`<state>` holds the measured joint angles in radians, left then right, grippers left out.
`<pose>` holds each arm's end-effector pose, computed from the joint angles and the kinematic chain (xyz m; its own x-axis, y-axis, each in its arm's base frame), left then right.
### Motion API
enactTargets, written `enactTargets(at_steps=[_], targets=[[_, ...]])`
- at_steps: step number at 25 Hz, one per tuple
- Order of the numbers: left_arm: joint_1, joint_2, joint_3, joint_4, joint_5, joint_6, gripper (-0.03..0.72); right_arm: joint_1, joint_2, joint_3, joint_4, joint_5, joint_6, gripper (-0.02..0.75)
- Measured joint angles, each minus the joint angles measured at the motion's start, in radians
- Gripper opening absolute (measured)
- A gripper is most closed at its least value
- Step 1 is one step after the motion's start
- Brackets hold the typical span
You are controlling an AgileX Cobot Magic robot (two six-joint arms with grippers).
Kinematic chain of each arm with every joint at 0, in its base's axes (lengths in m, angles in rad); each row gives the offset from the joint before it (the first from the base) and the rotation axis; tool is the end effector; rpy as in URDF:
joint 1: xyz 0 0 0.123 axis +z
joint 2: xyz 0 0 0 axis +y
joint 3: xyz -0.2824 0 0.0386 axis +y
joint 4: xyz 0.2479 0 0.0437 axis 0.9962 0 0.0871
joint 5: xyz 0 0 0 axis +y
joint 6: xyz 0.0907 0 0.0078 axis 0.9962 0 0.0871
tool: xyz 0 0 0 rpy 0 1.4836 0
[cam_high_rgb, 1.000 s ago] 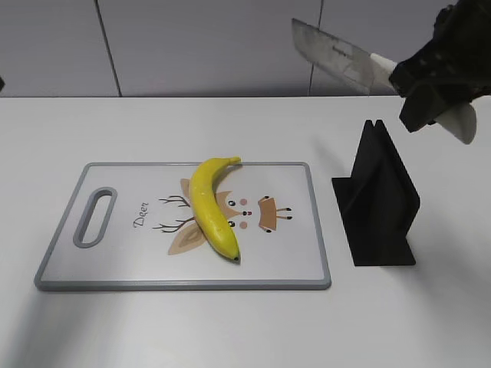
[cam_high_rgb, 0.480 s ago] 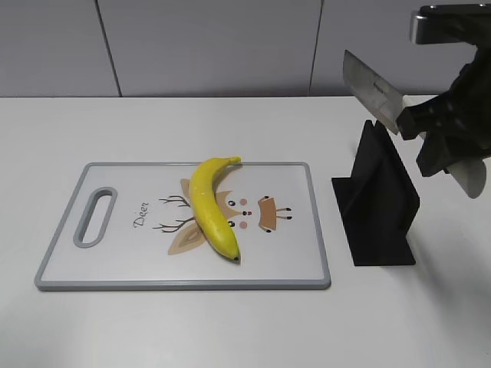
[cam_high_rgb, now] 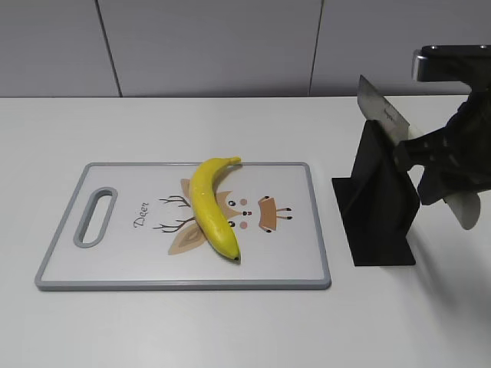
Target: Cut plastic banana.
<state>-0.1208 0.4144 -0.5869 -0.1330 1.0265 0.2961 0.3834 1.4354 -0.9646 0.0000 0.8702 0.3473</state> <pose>0.0574 -0.0174 0.2951 -0.6231 0.3008 -0.7220 0.3503 0.9327 0.0863 0.2496 0.1007 0.2480 -0.9559 -0.0186 -0.2931 -0.0518 0.9930 0.1061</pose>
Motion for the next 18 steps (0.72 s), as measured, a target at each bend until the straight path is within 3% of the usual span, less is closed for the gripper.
enactTargets(at_steps=[5,18], targets=[[0.0,-0.105,0.074,0.004,0.062,-0.003,0.59,0.0,0.003,0.037,0.0,-0.037,0.006,0.178],[0.0,-0.414,0.085,-0.018,0.079,-0.011,0.59,0.0,0.071,0.039,0.027,-0.068,0.02,0.178]])
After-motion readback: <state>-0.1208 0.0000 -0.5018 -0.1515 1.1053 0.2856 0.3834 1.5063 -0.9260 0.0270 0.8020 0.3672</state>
